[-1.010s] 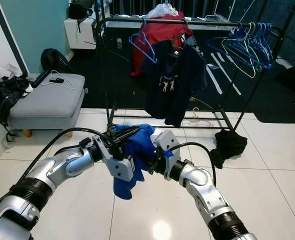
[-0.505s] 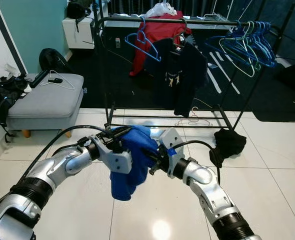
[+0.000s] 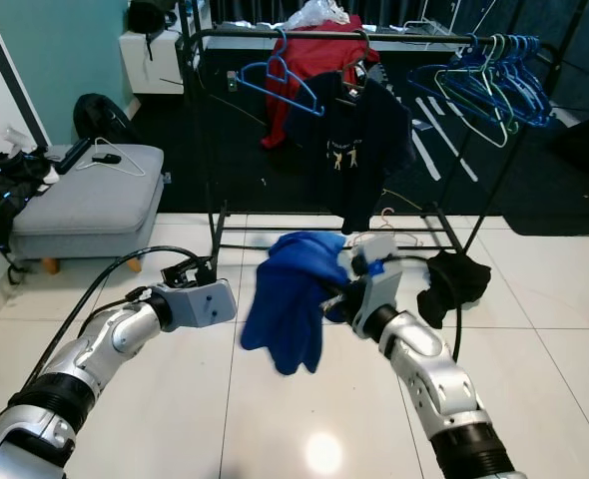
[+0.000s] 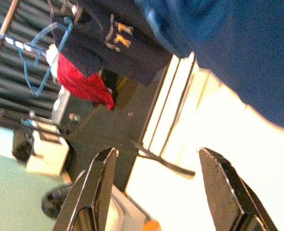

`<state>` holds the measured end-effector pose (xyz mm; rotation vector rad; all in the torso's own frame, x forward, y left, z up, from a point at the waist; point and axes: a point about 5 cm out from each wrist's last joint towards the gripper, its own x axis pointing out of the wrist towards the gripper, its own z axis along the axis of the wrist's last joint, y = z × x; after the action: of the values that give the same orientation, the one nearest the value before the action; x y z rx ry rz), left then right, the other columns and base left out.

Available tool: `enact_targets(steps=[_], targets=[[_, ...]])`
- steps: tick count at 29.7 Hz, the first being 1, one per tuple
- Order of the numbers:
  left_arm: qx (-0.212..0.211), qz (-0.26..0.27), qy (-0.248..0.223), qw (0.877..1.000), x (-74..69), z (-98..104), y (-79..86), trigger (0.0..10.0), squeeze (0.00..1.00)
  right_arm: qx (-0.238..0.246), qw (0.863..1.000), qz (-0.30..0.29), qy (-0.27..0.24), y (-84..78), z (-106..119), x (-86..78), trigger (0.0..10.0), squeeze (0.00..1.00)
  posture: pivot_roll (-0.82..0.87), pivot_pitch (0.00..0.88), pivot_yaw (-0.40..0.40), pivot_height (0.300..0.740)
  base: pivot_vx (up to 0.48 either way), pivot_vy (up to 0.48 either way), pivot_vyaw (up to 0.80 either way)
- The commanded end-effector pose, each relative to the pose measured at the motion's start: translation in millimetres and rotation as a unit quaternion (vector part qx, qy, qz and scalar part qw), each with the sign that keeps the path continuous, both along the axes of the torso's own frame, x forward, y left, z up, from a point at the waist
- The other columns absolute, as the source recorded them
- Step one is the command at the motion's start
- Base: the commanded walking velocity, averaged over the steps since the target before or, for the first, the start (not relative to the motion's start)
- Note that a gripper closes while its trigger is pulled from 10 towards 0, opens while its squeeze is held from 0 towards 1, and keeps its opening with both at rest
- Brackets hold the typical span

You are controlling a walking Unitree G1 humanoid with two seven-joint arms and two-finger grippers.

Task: Hang hanger

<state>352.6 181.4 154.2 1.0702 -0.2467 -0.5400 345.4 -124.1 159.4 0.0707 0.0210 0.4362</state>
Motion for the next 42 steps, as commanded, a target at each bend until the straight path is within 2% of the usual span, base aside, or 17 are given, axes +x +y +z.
enact_targets(steps=[1,3,4,8,9,12,14,19,20,24,27,29,37,38,40,41,42], targets=[[-0.005,0.006,0.015,1.0,-2.2,-5,3.2,10.0,0.0,0.015,1.0,-0.015,0.015,-3.6,-2,0.9,0.0,0.0,0.0,0.178,-0.01,0.74,0.0,0.0,0.0],[-0.005,0.006,0.015,1.0,-2.2,-5,3.2,10.0,0.0,0.015,1.0,-0.015,0.015,-3.6,-2,0.9,0.0,0.0,0.0,0.178,-0.01,0.74,0.0,0.0,0.0],[-0.048,0.023,0.029,0.998,-3.6,-4,5.9,10.0,0.0,0.172,0.971,-0.136,0.091,-26.2,-6,12.2,0.0,0.0,-0.01,0.178,-0.013,0.74,0.0,0.0,0.0],[-0.048,0.023,0.029,0.998,-3.6,-4,5.9,10.0,0.0,0.172,0.971,-0.136,0.091,-26.2,-6,12.2,0.0,0.0,-0.01,0.178,-0.013,0.74,0.0,0.0,0.0],[-0.124,0.031,0.044,0.991,-5.5,3,-1.5,10.0,0.0,0.222,0.949,-0.171,0.146,-33.7,-13,14.1,0.0,0.0,-0.01,0.183,-0.024,0.74,0.0,0.0,0.0],[-0.205,0.016,0.06,0.977,-9.2,13,-15.3,10.0,0.0,0.249,0.935,-0.184,0.174,-35.2,-16,14.3,0.0,0.0,-0.01,0.186,-0.026,0.74,0.0,0.0,0.0],[-0.305,-0.039,0.081,0.948,-18.7,31,-40.5,10.0,0.0,0.256,0.928,-0.192,0.191,-35.5,-20,14.1,0.0,0.0,-0.01,0.187,-0.025,0.74,0.0,0.0,0.0],[-0.337,-0.073,0.094,0.934,-23.9,39,-56.7,10.0,0.14,0.268,0.924,-0.19,0.193,-33.9,-18,14.3,0.0,0.0,-0.01,0.188,-0.024,0.74,0.0,0.0,0.0],[-0.339,-0.081,0.102,0.932,-25.0,40,-61.3,10.0,1.0,0.268,0.926,-0.183,0.192,-32.3,-15,14.2,0.0,0.0,-0.01,0.188,-0.024,0.74,0.0,0.0,0.0],[-0.314,-0.103,0.124,0.936,-28.7,34,-69.4,10.0,1.0,0.191,0.962,-0.116,0.157,-23.1,-3,14.0,0.0,0.0,-0.01,0.187,-0.021,0.74,0.0,0.0,0.0],[-0.182,-0.11,0.132,0.968,-35.7,22,-65.7,10.0,1.0,-0.053,0.998,-0.009,0.035,-11.4,17,9.5,0.0,0.0,-0.01,0.185,-0.017,0.74,0.0,0.0,0.0],[-0.151,-0.093,0.125,0.976,-36.0,21,-58.9,10.0,1.0,-0.16,0.984,0.061,-0.039,-5.4,25,3.3,0.0,0.0,-0.01,0.183,-0.015,0.74,0.0,0.0,0.0],[-0.144,-0.039,0.054,0.987,-26.0,37,-35.9,10.0,1.0,-0.302,0.93,0.181,-0.107,-17.5,31,-10.8,0.0,0.0,-0.01,0.183,-0.015,0.74,0.0,0.0,0.0],[-0.164,-0.043,0.044,0.984,-26.7,44,-32.9,10.0,0.58,-0.319,0.923,0.185,-0.11,-25.4,33,-10.5,0.0,0.0,-0.02,0.184,-0.014,0.74,0.0,0.0,0.0],[-0.191,-0.06,0.043,0.979,-29.4,51,-32.6,10.0,0.33,-0.328,0.918,0.192,-0.115,-32.0,36,-10.6,0.0,0.0,-0.02,0.184,-0.013,0.74,0.0,0.0,0.0],[-0.191,-0.06,0.043,0.979,-29.4,51,-32.6,10.0,0.33,-0.328,0.918,0.192,-0.115,-32.0,36,-10.6,0.0,0.0,-0.02,0.184,-0.013,0.74,0.0,0.0,0.0],[-0.213,-0.094,0.054,0.971,-35.2,58,-36.4,10.0,0.0,-0.34,0.909,0.204,-0.129,-36.1,40,-11.6,0.0,0.0,-0.02,0.184,-0.015,0.74,0.0,0.0,0.0]])
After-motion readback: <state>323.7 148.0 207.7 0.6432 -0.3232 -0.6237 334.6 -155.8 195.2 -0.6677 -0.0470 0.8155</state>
